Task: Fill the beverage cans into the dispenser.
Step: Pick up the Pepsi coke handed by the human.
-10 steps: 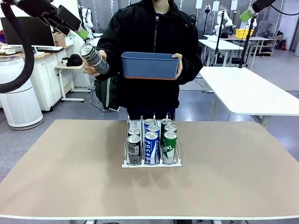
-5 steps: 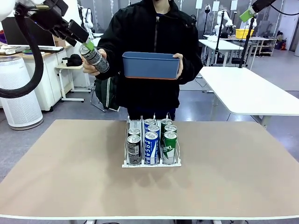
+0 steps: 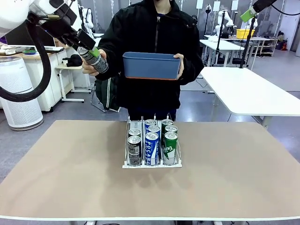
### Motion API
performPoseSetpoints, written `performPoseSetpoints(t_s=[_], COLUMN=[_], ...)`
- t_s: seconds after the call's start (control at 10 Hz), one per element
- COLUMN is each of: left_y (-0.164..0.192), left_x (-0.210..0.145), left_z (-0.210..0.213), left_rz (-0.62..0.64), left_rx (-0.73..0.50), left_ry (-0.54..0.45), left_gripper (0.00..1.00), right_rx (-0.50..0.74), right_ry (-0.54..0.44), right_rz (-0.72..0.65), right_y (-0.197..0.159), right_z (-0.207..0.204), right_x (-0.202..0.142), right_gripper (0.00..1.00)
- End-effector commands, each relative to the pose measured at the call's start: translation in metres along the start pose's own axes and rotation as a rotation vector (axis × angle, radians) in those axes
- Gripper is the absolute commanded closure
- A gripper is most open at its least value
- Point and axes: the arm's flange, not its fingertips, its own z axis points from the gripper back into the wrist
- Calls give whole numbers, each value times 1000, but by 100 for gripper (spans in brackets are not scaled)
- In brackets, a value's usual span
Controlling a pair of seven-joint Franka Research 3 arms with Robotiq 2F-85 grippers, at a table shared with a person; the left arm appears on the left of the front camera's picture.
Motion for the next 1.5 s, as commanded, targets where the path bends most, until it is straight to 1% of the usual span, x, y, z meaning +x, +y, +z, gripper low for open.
performPoseSetpoints(t_s=[0.0,0.4,1.0,1.1,1.2,1.4], left_y=[3,6,11,11,6,6], left_x=[1,0,2,1,0,0], left_z=[-7,-12,-22,-21,-19,-19], left_rz=[-22,-16,-5,-43,8,8], left_rx=[19,24,0,-19,11,11], left_ry=[-14,-7,-30,-50,2,2], left_gripper=[0,0,0,0,0,0], right_rx=[7,7,7,7,7,7], right_ry=[1,1,1,1,1,1], right_rz=[-8,-8,-8,-8,-8,-8], right_y=[1,1,1,1,1,1], right_z=[0,0,0,0,0,0], right_x=[0,0,0,0,0,0], right_gripper=[0,0,0,0,0,0])
